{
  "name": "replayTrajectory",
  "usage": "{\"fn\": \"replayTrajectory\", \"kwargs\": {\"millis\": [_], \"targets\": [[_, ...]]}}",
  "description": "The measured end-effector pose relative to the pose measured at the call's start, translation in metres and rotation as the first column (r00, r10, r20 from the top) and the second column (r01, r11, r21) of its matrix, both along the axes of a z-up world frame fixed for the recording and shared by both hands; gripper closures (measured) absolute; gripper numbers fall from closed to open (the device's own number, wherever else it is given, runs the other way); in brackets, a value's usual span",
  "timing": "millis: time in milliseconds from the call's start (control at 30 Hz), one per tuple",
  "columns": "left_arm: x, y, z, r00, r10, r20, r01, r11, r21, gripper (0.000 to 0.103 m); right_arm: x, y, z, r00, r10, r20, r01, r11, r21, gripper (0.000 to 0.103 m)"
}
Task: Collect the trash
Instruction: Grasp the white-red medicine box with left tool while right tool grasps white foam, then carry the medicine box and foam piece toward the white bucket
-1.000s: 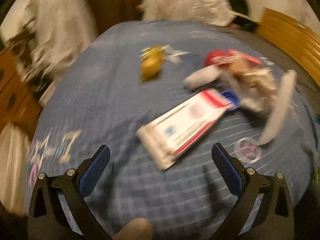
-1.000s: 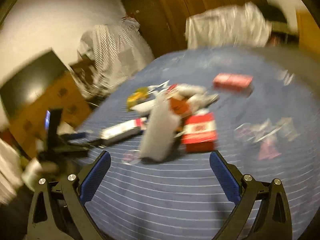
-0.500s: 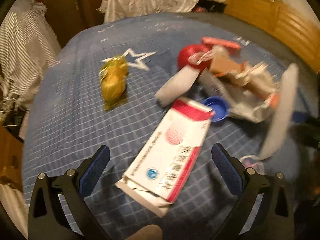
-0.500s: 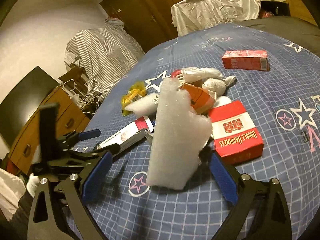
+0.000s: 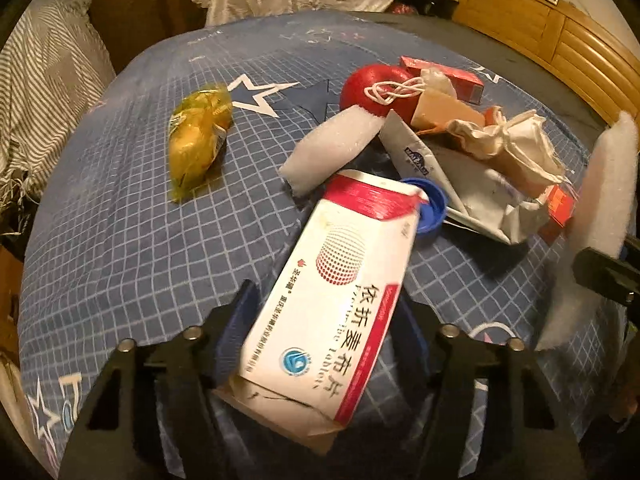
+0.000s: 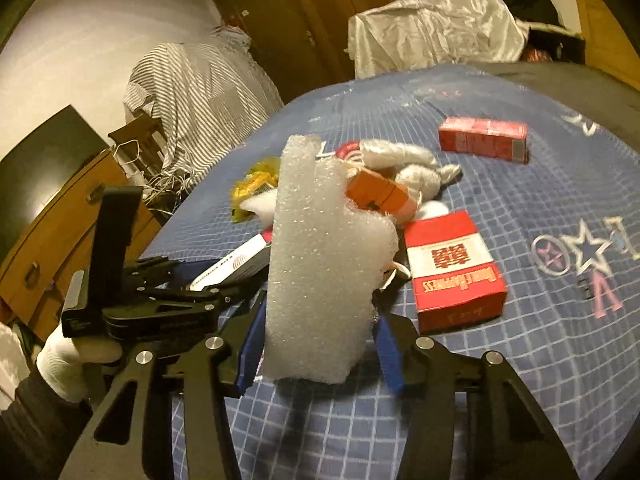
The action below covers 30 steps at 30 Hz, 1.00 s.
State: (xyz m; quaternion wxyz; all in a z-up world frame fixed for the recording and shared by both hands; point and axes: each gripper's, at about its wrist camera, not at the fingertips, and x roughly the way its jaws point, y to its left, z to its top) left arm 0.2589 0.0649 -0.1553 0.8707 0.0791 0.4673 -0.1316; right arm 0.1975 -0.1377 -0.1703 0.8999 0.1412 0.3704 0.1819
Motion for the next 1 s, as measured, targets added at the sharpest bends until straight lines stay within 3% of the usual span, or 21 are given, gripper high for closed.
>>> {"fn": "replayTrajectory", "kwargs": {"millis": [67,300,500,600,833,1000], "targets": [[-0.012,0.000,0.005,1.000,0.012,0.020,-0.012,1.000,-0.015,0.050,-0.011,-0.004,0.010,0.999,-0.002,0.032,0.002,1.000,-0.023,0.053],[-0.075,-0.006,0.044,0.983,0.111,0.148,-0.099,0.992,-0.083,0.051,-0.050,-0.019,0.042,0.990,-0.019,0.137,0.035,0.993,-0.117,0.053],[-0.129,-0.032,0.090,0.939,0.176,0.294,-0.139,0.980,-0.145,0.051,-0.080,-0.030,0.076,0.971,-0.034,0.235,0.080,0.979,-0.188,0.053],[-0.147,-0.048,0.108,0.905,0.212,0.370,-0.168,0.975,-0.146,0.051,-0.093,-0.033,0.095,0.959,-0.041,0.280,0.102,0.973,-0.208,0.053],[-0.166,-0.064,0.133,0.858,0.253,0.446,-0.198,0.966,-0.167,0.051,-0.116,-0.037,0.131,0.932,-0.048,0.360,0.145,0.958,-0.247,0.053],[-0.174,-0.065,0.145,0.840,0.266,0.472,-0.206,0.963,-0.175,0.051,-0.123,-0.040,0.145,0.926,-0.054,0.375,0.152,0.959,-0.238,0.053]]}}
